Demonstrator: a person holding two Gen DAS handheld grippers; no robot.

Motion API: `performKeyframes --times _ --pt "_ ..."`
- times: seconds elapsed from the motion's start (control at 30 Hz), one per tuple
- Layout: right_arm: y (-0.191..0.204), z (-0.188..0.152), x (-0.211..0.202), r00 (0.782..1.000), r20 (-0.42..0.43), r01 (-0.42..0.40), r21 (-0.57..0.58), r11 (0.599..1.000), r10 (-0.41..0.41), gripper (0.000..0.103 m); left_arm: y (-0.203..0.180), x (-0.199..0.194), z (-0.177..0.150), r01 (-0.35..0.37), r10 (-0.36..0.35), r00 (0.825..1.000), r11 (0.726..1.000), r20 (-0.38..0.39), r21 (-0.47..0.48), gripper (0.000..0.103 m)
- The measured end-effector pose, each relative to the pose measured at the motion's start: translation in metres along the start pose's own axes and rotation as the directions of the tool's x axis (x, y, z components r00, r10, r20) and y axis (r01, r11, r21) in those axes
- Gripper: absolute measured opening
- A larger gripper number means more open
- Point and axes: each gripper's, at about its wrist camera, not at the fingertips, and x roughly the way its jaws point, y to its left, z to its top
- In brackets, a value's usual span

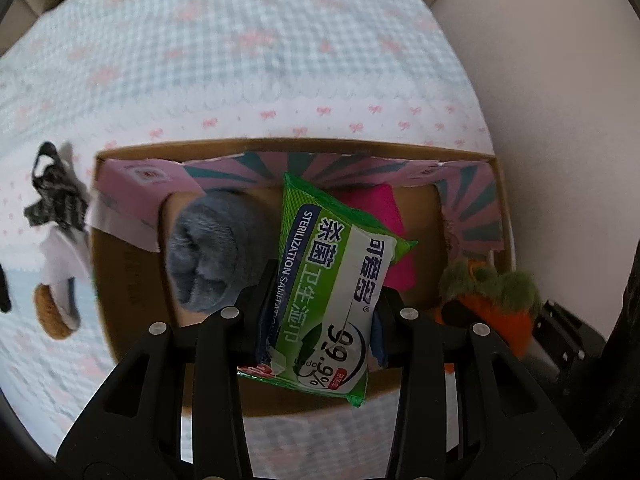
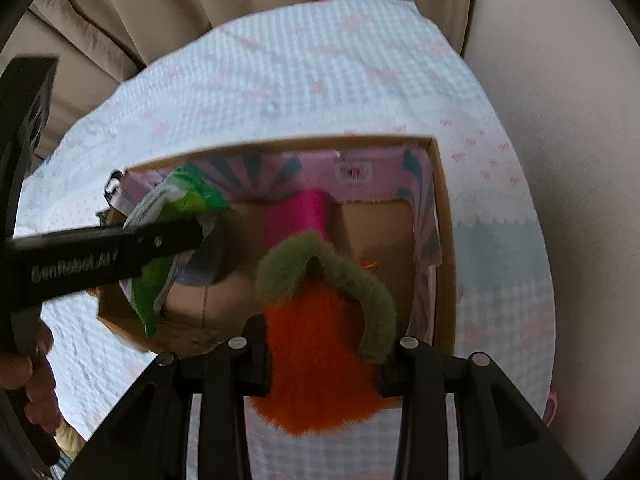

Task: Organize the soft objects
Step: 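Lower the wipes pack and pompom into the box and open both grippers, then withdraw both tools from the box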

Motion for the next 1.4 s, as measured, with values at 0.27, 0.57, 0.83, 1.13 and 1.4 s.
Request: performKeyframes --times 0.27,0.57,0.83,1.13,1.4 --pt "0.003 -0.003 0.022 0.999 -0.044 0.018 -0.057 0.998 -0.020 0.055 -0.005 0.015 0.012 -0.066 0.065 0.998 0.998 -0.016 -0.013 0.102" --pt "0.004 -0.010 0.019 0.999 -0.023 -0.029 -0.050 0.998 0.028 0.103 0.004 -0.002 0.015 -0.078 0.078 0.997 0.997 0.017 -0.016 0.103" --pt "0.005 -0.010 -0.006 0.999 0.019 -0.024 -0.039 0.999 0.025 0.103 0.005 -0.034 0.002 -0.073 0.074 0.996 0.997 0.053 -0.020 0.103" --pt "0.023 -0.009 -0.082 0.990 0.135 -0.019 -0.059 0.998 0.026 0.103 -0.001 -0.128 -0.030 -0.086 0.083 0.975 0.996 0.205 0.007 0.103" --pt "0.065 -0.015 -0.168 0.960 0.277 -0.012 -0.066 0.998 0.029 0.103 0.003 -0.227 -0.076 -0.098 0.090 0.927 0.995 0.364 0.004 0.103"
